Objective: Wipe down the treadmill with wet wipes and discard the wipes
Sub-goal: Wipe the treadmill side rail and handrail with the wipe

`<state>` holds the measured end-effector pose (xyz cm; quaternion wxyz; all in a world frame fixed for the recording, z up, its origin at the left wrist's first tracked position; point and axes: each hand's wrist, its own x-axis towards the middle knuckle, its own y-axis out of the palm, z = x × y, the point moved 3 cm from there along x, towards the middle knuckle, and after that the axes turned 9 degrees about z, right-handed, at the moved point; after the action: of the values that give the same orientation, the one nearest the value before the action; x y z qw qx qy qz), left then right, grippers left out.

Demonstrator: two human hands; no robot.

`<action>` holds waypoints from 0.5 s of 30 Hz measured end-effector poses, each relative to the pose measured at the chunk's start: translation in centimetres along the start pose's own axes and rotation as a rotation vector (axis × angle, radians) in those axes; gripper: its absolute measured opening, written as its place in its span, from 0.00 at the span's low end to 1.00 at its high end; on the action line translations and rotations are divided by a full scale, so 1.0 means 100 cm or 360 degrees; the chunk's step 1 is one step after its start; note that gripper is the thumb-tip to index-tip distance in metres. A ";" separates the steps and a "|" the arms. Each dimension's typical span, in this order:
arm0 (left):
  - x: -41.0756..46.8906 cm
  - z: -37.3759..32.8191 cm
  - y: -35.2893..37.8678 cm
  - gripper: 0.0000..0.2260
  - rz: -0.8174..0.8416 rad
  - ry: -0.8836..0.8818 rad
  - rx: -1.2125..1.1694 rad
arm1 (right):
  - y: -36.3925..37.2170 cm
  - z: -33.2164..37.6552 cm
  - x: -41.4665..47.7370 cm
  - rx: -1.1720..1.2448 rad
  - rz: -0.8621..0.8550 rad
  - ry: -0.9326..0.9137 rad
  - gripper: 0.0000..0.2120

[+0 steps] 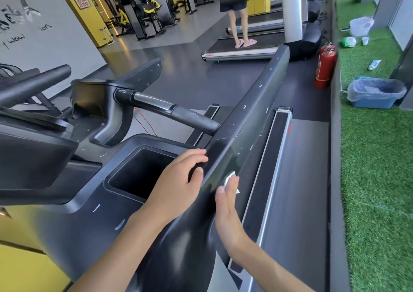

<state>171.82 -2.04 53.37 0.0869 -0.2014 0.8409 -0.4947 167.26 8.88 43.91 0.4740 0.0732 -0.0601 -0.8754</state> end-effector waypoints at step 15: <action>-0.001 -0.002 0.002 0.15 -0.0032 0.0035 0.0078 | -0.019 -0.013 0.037 -0.0824 -0.0121 -0.0533 0.33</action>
<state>171.81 -1.72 53.26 0.0774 -0.2022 0.8274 -0.5182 163.97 6.79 42.03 0.4273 -0.1930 0.0905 -0.8786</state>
